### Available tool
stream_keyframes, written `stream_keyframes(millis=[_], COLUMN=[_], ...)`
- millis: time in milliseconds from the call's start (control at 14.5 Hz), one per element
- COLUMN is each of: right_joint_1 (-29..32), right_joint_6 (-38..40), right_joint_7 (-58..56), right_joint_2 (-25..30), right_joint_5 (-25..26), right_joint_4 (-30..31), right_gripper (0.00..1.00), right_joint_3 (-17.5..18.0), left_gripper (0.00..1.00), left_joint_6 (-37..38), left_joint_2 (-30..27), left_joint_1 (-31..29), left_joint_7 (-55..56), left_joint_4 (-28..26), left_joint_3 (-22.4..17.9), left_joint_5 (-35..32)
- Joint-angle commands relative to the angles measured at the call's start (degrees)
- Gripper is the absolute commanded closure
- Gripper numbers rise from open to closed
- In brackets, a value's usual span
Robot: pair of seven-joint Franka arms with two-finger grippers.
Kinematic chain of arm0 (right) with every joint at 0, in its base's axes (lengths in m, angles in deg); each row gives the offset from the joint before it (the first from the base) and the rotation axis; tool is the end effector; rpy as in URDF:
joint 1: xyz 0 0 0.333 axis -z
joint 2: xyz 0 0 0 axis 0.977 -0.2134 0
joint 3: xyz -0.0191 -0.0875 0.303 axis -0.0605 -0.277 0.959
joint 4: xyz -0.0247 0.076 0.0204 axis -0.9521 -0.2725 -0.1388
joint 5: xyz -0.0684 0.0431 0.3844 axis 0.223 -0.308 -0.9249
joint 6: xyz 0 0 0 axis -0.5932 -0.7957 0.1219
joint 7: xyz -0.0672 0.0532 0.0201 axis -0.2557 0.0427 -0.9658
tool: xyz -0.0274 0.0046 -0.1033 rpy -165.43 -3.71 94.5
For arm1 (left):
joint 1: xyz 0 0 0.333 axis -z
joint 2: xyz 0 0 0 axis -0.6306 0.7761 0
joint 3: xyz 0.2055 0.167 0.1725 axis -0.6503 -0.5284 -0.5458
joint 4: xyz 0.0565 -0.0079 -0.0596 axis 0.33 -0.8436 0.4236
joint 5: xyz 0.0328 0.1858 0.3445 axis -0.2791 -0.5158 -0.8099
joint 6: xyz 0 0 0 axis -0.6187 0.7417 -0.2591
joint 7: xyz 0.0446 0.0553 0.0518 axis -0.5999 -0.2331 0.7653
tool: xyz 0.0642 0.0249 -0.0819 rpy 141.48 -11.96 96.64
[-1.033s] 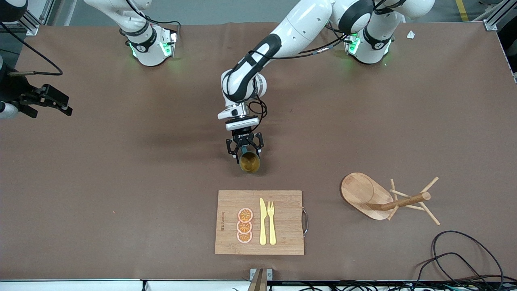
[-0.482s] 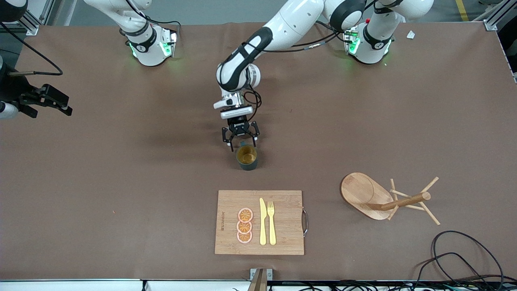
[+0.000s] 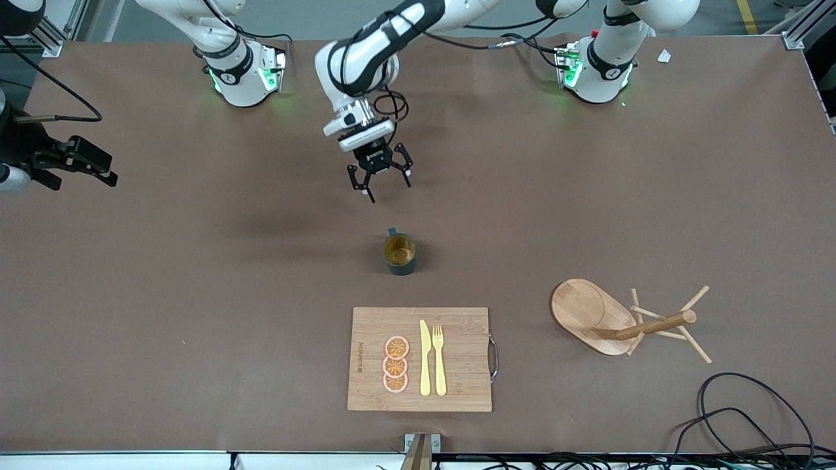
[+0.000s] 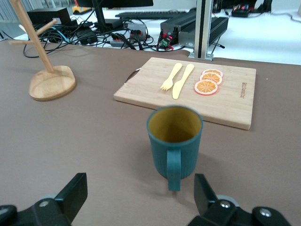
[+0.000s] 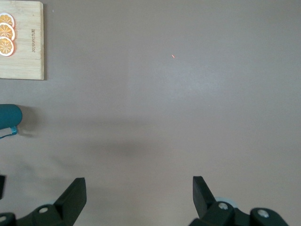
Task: Transfer cup from left to right arm and place
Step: 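Raise the left gripper away while the right gripper reaches the mug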
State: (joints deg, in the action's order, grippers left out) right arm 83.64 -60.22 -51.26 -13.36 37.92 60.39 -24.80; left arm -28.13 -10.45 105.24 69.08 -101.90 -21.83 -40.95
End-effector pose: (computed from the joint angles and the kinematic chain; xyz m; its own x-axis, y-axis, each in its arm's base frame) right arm 0.5447 -0.0089 0.6137 0.9985 0.0371 0.0393 0.0383 -0.9988 -0.0315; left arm 0.2915 -0.6617 0.2601 0.5613 0.1631 0.8114 0.3911 -0.9163 -0.0863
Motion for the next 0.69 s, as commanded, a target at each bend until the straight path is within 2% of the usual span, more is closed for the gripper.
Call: stream_keyframes(millis=[0, 138, 275, 413, 620], right_joint_1=[-0.60, -1.04, -5.42, -8.68, -13.42], right_joint_6=[-0.44, -3.33, -8.77, -9.85, -11.78], right_joint_7=[1.47, 4.08, 10.75, 17.44, 23.41], right_joint_2=[1.37, 4.34, 8.65, 8.67, 8.49], right_joint_5=[0.36, -0.35, -0.35, -0.35, -0.35], right_joint_4=[2.81, 8.58, 16.06, 16.70, 16.70], right_gripper=[0.00, 0.00, 0.00, 0.00, 0.00], right_joint_3=[-0.03, 0.06, 0.06, 0.06, 0.15], left_gripper=[0.00, 0.00, 0.01, 0.01, 0.00], left_joint_6=[0.20, 0.12, 0.11, 0.20, 4.32], left_joint_2=[-10.48, -17.35, -22.54, -27.11, -34.68], left_joint_1=[-3.81, -9.77, -16.27, -23.13, -34.47], left_joint_7=[-9.21, -15.79, -22.91, -30.03, -49.42], left_joint_4=[-1.61, -1.61, -1.09, -1.17, -1.26], left_joint_3=[-0.36, -0.28, -0.28, -0.28, -0.28], left_joint_5=[10.12, 18.56, 25.69, 32.19, 41.07])
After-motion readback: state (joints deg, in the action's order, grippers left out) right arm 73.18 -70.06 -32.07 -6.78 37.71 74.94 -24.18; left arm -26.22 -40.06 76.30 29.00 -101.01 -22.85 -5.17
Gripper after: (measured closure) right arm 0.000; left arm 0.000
